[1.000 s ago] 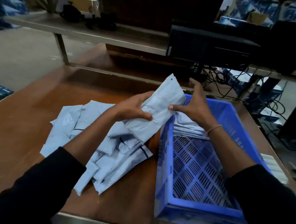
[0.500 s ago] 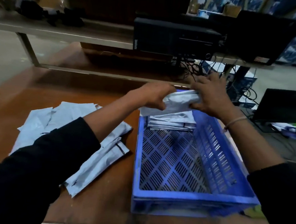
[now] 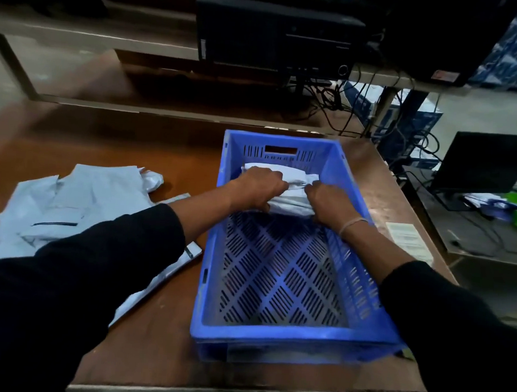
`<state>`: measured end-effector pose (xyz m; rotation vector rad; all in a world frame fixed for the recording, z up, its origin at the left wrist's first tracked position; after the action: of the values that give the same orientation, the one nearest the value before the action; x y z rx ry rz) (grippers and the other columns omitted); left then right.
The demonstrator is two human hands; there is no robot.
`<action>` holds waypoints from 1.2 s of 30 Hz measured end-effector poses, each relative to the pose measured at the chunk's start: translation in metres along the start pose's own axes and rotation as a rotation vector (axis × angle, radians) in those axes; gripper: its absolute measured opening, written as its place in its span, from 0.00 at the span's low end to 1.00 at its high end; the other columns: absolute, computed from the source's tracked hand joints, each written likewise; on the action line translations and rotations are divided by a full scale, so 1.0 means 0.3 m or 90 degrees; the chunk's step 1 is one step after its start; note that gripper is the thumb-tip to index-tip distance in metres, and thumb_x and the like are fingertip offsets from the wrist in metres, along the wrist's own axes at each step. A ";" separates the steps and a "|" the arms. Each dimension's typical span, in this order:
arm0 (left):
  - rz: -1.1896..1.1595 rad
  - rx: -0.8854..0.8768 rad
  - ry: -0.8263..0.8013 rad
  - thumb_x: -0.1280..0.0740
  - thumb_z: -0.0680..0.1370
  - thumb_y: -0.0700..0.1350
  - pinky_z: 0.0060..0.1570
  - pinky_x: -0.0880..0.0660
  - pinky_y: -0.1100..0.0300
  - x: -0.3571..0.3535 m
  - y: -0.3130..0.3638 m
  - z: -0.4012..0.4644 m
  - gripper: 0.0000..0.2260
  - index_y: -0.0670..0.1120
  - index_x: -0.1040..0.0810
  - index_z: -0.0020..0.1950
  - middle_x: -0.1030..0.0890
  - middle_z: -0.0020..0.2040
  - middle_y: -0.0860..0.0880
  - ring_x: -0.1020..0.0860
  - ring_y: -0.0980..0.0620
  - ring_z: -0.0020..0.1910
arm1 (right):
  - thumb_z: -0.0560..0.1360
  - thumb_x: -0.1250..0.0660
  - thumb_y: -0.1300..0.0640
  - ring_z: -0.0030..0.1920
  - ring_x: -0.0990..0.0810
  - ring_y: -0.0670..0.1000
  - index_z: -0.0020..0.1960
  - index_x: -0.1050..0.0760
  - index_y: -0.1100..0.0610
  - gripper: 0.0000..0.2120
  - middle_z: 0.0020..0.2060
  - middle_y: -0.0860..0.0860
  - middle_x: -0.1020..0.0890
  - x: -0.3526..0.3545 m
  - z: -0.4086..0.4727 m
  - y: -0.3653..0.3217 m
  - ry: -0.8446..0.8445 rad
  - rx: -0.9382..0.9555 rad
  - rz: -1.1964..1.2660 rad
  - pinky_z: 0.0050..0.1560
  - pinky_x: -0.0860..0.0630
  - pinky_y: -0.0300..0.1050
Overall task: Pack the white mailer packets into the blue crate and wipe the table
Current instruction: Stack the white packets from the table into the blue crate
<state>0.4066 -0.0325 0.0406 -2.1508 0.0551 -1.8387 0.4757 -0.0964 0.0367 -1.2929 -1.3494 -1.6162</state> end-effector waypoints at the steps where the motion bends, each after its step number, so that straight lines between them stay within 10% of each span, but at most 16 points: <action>1: 0.007 -0.005 -0.015 0.24 0.74 0.51 0.44 0.27 0.49 -0.023 0.009 0.008 0.24 0.44 0.27 0.65 0.23 0.61 0.42 0.21 0.40 0.57 | 0.74 0.33 0.61 0.55 0.20 0.64 0.66 0.31 0.63 0.21 0.60 0.61 0.24 -0.033 0.011 -0.007 -0.006 0.000 0.010 0.49 0.24 0.56; 5: -0.011 -0.042 -0.134 0.23 0.73 0.53 0.47 0.28 0.51 -0.169 0.057 0.028 0.28 0.45 0.29 0.68 0.25 0.65 0.43 0.22 0.41 0.60 | 0.76 0.31 0.59 0.60 0.22 0.64 0.67 0.33 0.63 0.23 0.63 0.63 0.25 -0.209 0.029 -0.055 -0.126 0.011 0.137 0.57 0.25 0.54; 10: -0.088 -0.017 -0.260 0.19 0.66 0.59 0.55 0.27 0.51 -0.263 0.047 0.031 0.36 0.44 0.30 0.65 0.24 0.64 0.43 0.23 0.42 0.60 | 0.58 0.15 0.47 0.66 0.27 0.61 0.71 0.37 0.62 0.50 0.67 0.61 0.29 -0.300 0.021 -0.065 -0.233 0.001 0.261 0.63 0.28 0.49; 20: -0.066 0.068 -0.252 0.21 0.72 0.52 0.63 0.24 0.51 -0.371 0.056 0.099 0.30 0.41 0.25 0.69 0.22 0.67 0.41 0.21 0.42 0.65 | 0.60 0.17 0.58 0.67 0.29 0.63 0.69 0.36 0.61 0.44 0.68 0.63 0.33 -0.332 0.040 -0.024 -0.196 -0.073 0.294 0.65 0.27 0.53; 26: -0.178 0.129 -0.316 0.20 0.60 0.68 0.53 0.19 0.49 -0.384 0.014 0.052 0.40 0.42 0.22 0.60 0.17 0.56 0.44 0.17 0.42 0.52 | 0.69 0.23 0.58 0.64 0.24 0.61 0.70 0.32 0.64 0.33 0.70 0.62 0.30 -0.314 0.036 -0.019 -0.282 -0.089 0.219 0.62 0.23 0.51; 33: -0.199 0.094 -0.335 0.25 0.59 0.74 0.59 0.20 0.43 -0.370 0.044 0.006 0.48 0.48 0.28 0.71 0.21 0.65 0.46 0.20 0.41 0.60 | 0.75 0.31 0.60 0.68 0.27 0.60 0.69 0.29 0.64 0.24 0.71 0.63 0.31 -0.282 0.033 -0.068 -0.300 -0.019 0.156 0.60 0.25 0.47; 36: -0.171 0.091 -0.386 0.26 0.57 0.76 0.59 0.20 0.44 -0.369 0.064 -0.002 0.49 0.46 0.24 0.69 0.19 0.63 0.46 0.19 0.43 0.58 | 0.79 0.36 0.61 0.73 0.33 0.61 0.56 0.25 0.63 0.08 0.68 0.63 0.30 -0.282 0.008 -0.082 -0.326 0.000 0.126 0.65 0.30 0.47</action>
<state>0.3899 -0.0256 -0.0703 -2.6023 -0.5023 -1.1797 0.4787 -0.0965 -0.0513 -1.8606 -1.4491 -1.1942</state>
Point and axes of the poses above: each hand's wrist, its own z-axis towards the middle knuckle, its own x-axis out of the back of the hand, y = z × x, the point moved 10 cm from there along z, towards the middle knuckle
